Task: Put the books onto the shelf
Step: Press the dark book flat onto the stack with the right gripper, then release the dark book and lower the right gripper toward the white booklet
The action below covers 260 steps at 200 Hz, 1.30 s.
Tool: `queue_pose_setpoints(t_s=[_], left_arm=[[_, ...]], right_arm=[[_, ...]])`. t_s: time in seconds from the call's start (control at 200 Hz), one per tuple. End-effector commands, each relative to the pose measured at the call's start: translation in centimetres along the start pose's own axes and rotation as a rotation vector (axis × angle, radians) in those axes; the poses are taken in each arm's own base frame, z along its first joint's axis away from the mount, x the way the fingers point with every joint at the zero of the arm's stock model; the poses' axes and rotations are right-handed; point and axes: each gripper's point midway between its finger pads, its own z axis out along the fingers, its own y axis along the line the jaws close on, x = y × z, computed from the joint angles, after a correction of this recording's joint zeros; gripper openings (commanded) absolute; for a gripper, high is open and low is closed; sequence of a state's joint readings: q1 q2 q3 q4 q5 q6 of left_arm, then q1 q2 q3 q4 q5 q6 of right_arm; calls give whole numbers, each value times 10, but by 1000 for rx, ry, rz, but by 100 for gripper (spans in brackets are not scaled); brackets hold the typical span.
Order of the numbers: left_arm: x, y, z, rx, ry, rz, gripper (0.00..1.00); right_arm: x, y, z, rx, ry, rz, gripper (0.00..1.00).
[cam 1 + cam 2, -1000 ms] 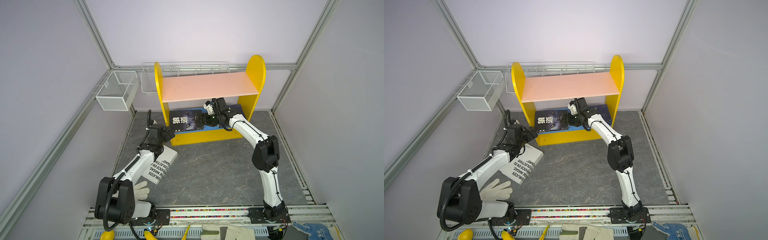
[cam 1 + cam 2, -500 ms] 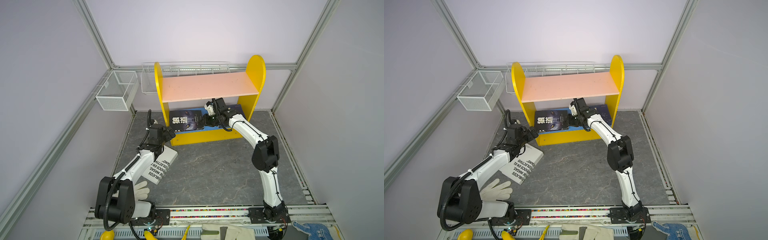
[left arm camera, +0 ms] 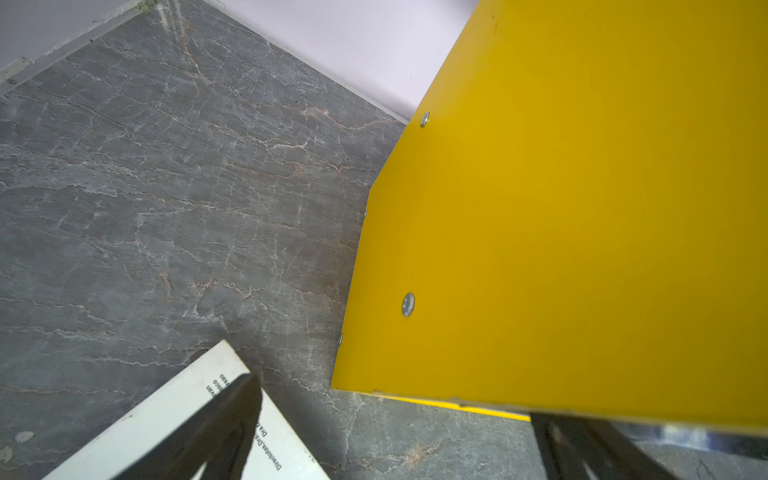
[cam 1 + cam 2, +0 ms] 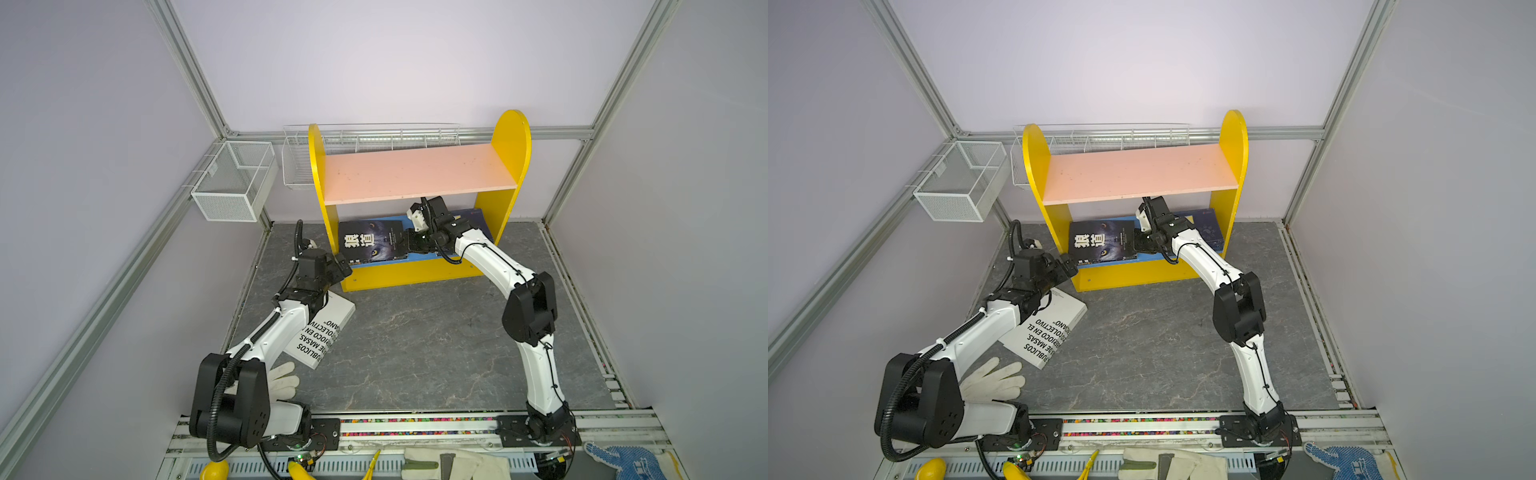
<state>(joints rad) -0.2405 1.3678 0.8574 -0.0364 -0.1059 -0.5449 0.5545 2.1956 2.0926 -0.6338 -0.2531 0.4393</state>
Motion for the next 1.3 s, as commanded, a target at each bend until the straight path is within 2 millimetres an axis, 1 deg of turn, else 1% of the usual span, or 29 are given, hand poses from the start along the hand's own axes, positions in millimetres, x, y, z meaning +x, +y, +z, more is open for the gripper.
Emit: queue_pose_setpoints(t_s=[0.0,0.12,0.17,0.25,0.275,0.33,0.435,0.54,0.61,0.67,0.74,0.82,0.875,0.96,1.01,1.04,1.11,1.225,1.295], left_arm=[[-3,-4,-7,25,-20,-5,100],[-6,-7,-14,45,-29,-7,100],[-6,-6,-20,44,-30,-6,100],[-9,-3,-36,40,-49,-10,100],[-8,-1,-42,38,-54,-10,100],[-8,4,-55,33,-74,-15,100],[-4,24,-75,-34,-102,-35,99],[7,54,-84,-142,-97,-83,99],[17,73,-82,-203,-88,-122,99],[24,88,-76,-234,-59,-161,99],[25,102,-68,-257,-36,-190,99],[21,122,-62,-314,-7,-216,99],[19,132,-54,-327,16,-229,100],[18,133,-40,-300,65,-227,99],[19,136,-34,-313,87,-225,99],[20,136,-30,-312,101,-217,99],[20,138,-23,-316,120,-210,99],[21,140,-10,-283,142,-218,100],[28,145,-2,-268,185,-250,99]], right_arm=[[-35,61,-28,-141,-156,-136,39],[-39,62,-31,-140,-173,-135,49],[-40,62,-33,-134,-177,-136,56],[-40,60,-37,-118,-185,-144,67],[-40,60,-39,-114,-190,-147,72],[-41,60,-45,-106,-204,-156,76],[-45,64,-58,-101,-227,-185,77],[-47,70,-72,-104,-241,-203,79],[-45,72,-82,-111,-251,-204,81],[-41,76,-90,-126,-259,-207,82],[-34,79,-100,-138,-269,-212,84],[-17,85,-108,-166,-239,-233,86],[-3,83,-114,-153,-219,-247,86],[21,80,-127,-142,-203,-263,89],[36,76,-131,-133,-193,-260,93],[43,76,-137,-136,-198,-260,95],[61,73,-143,-138,-191,-255,100],[80,65,-147,-111,-185,-231,99],[89,60,-145,-110,-185,-211,99]])
